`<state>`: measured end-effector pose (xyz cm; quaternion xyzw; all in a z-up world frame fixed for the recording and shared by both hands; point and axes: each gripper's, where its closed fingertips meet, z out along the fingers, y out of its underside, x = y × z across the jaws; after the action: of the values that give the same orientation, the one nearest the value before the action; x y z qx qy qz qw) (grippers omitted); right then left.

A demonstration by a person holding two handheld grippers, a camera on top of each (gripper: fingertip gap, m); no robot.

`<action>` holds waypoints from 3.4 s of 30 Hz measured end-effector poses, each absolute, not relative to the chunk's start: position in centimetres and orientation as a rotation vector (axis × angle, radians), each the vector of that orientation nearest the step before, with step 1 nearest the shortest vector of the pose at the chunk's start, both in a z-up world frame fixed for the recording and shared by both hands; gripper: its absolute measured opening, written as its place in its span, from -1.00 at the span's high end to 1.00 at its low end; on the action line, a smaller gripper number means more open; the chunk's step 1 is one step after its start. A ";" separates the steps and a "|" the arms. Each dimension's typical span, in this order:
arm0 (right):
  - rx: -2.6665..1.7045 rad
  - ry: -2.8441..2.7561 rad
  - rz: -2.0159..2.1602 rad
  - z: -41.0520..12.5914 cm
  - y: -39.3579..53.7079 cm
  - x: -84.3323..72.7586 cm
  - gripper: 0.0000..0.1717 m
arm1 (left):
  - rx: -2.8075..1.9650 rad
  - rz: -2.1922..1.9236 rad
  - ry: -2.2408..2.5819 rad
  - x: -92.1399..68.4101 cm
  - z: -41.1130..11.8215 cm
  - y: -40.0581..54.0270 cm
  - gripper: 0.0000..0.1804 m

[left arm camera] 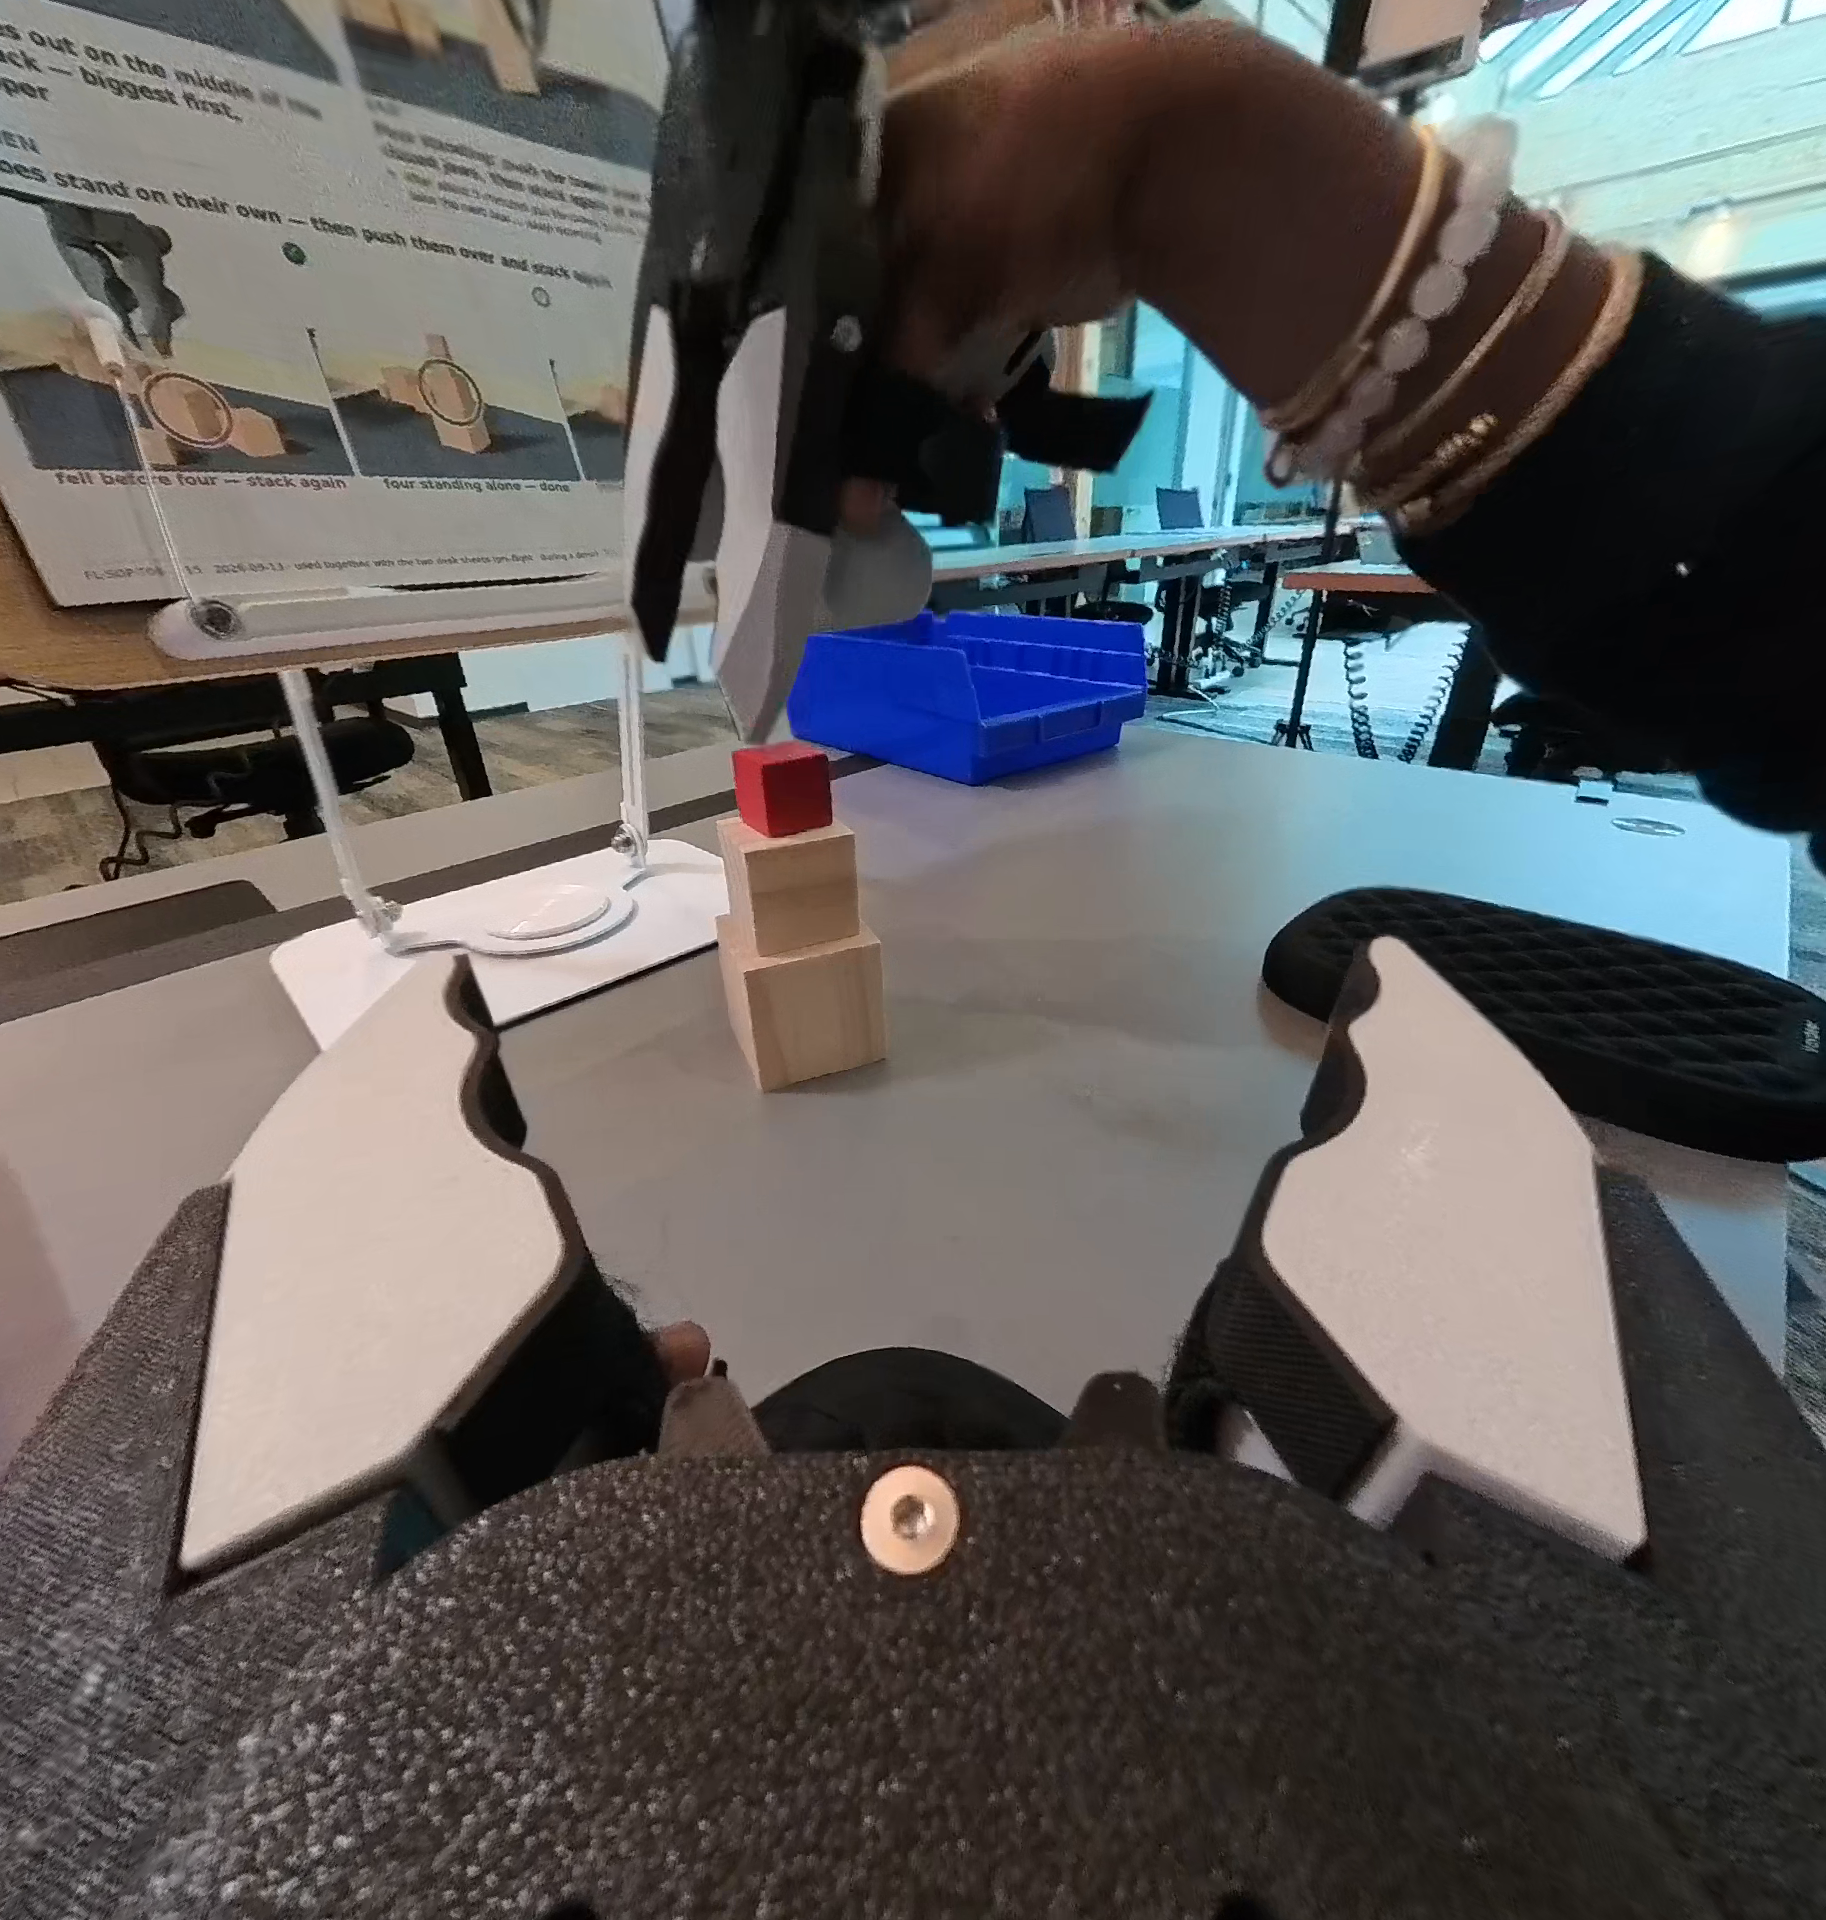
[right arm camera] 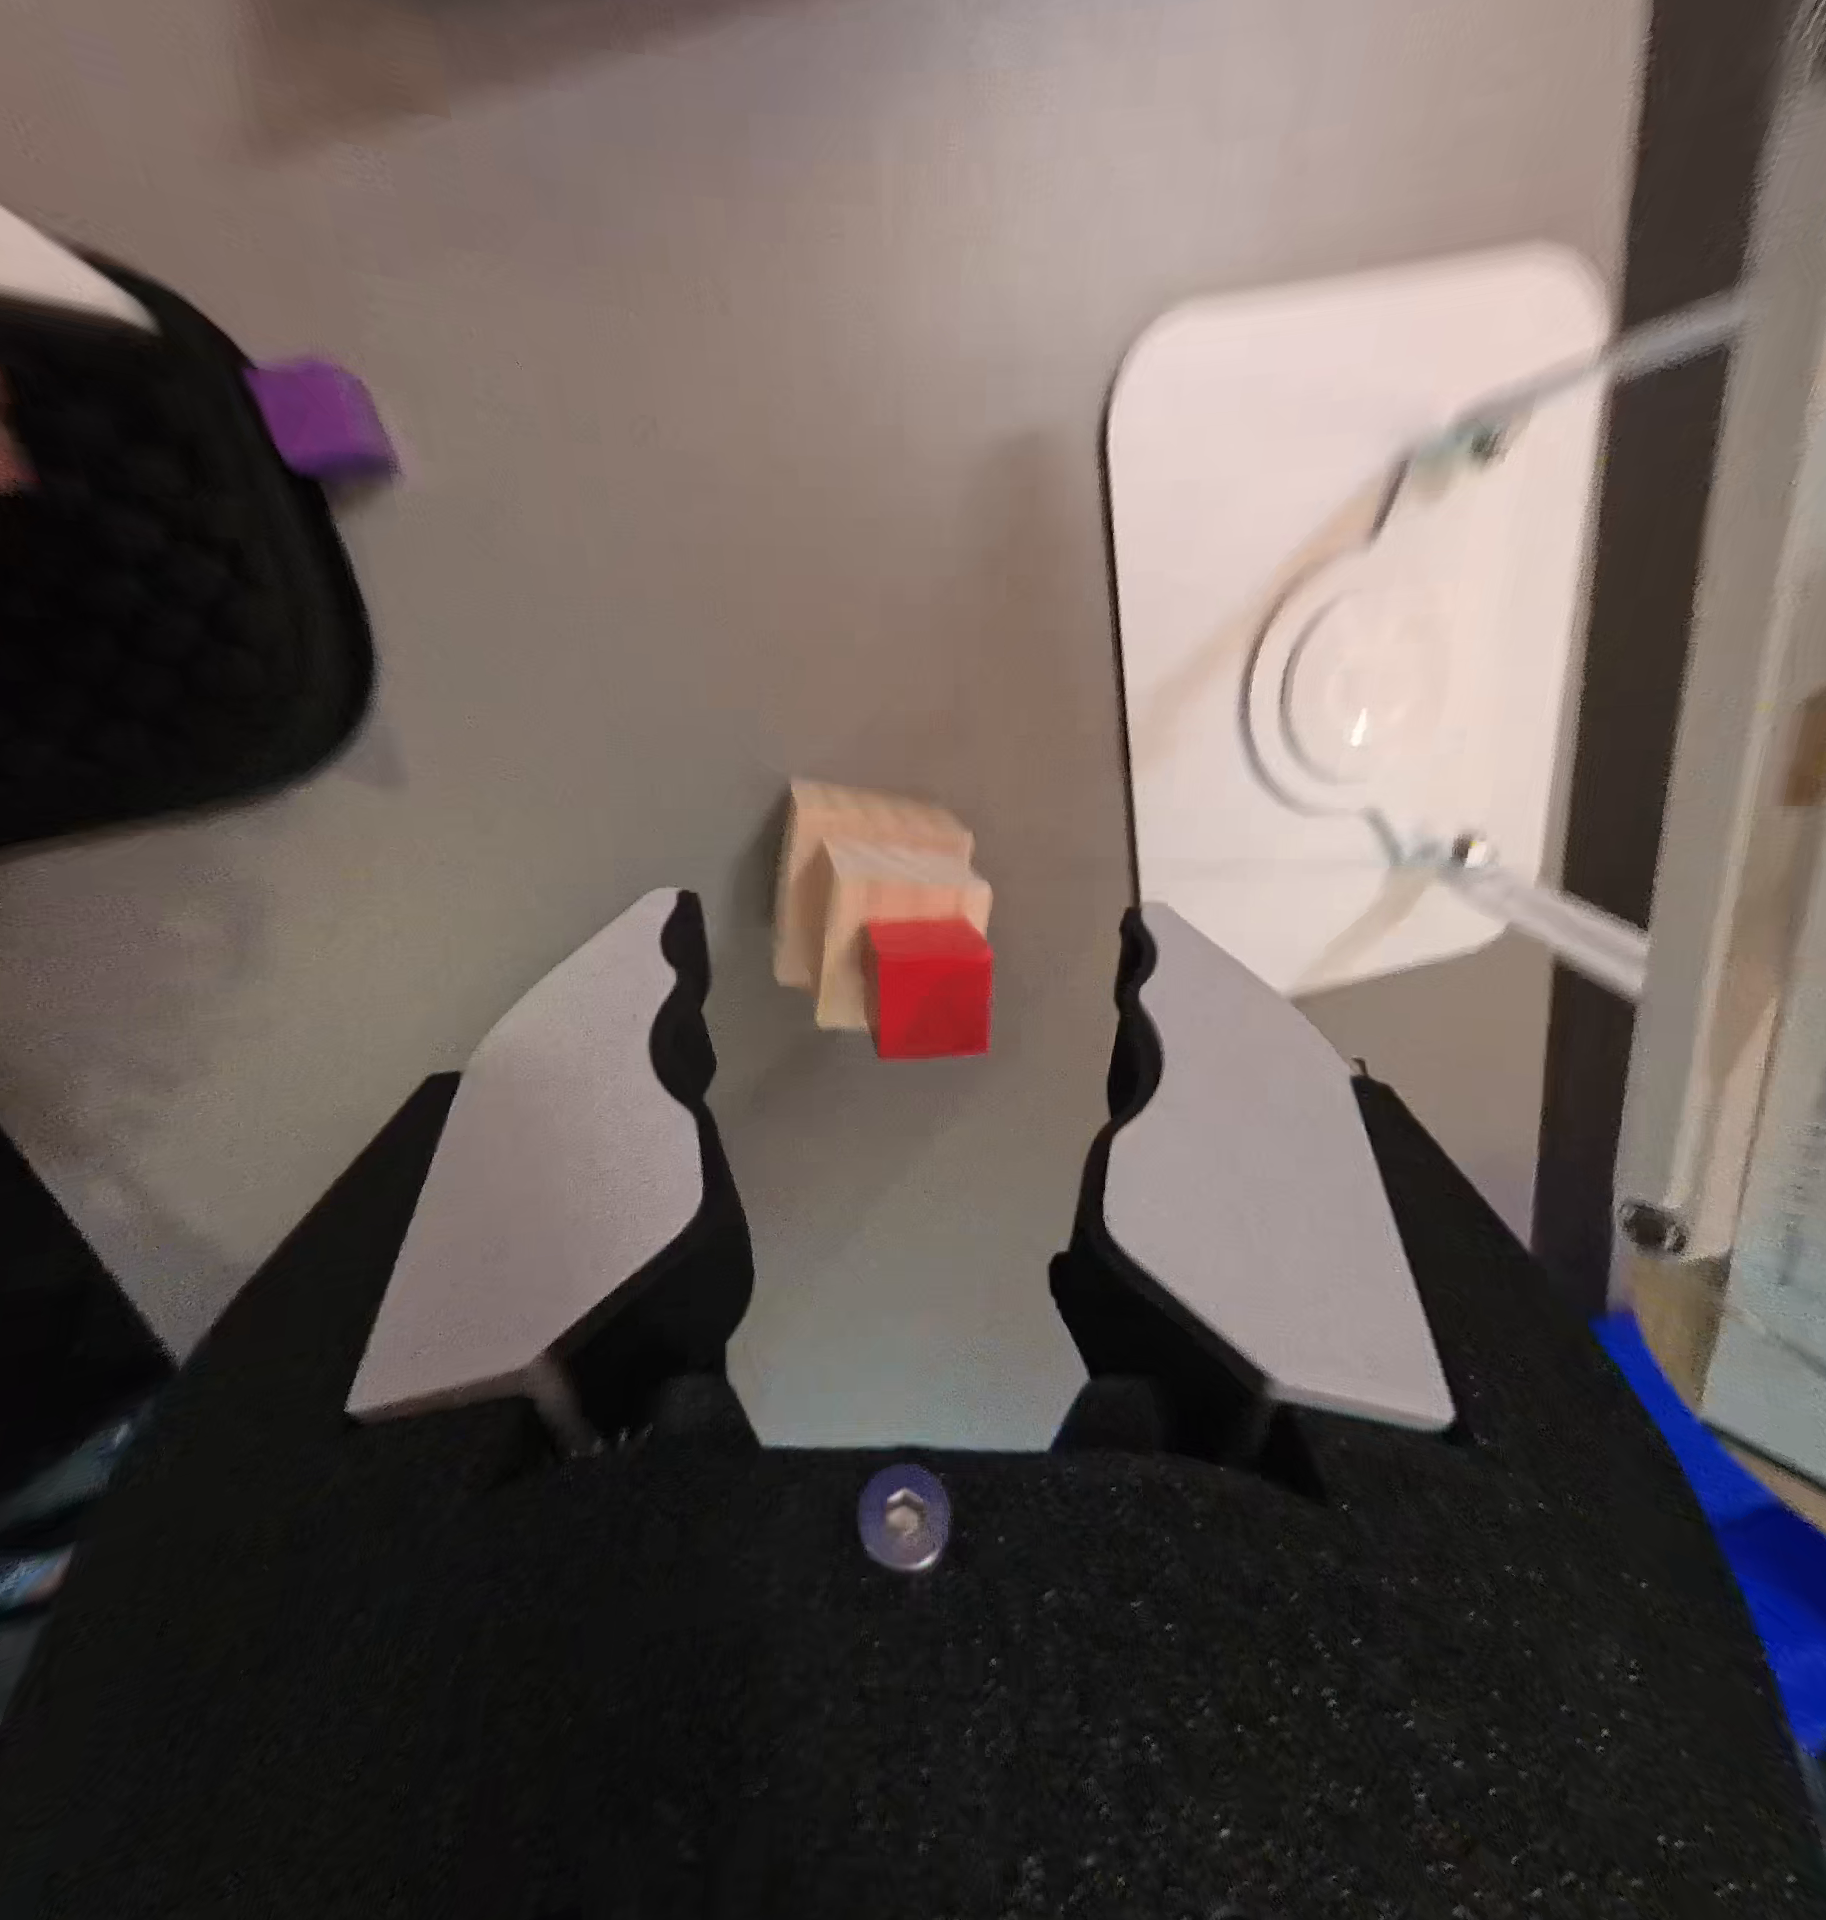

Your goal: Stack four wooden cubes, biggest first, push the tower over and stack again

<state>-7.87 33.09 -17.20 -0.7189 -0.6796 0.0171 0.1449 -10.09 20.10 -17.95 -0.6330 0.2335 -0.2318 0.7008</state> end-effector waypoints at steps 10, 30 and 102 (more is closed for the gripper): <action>-1.734 -2.036 0.596 -22.4 22.9 -16.3 0.42 | -1.326 -0.492 0.376 -12.7 -16.4 18.8 -0.51; -1.715 -2.089 0.704 -28.2 21.0 -18.9 0.61 | -1.346 -0.498 0.393 -12.4 -16.7 19.0 -0.51; -1.603 -2.034 0.559 -25.8 36.4 -1.9 1.00 | -1.396 -0.483 0.439 -11.7 -17.5 19.3 -0.45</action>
<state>-1.87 36.40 -25.82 -0.5866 -0.7447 0.2047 0.2436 -11.72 19.30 -17.46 -0.6308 0.1982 -0.2184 0.7177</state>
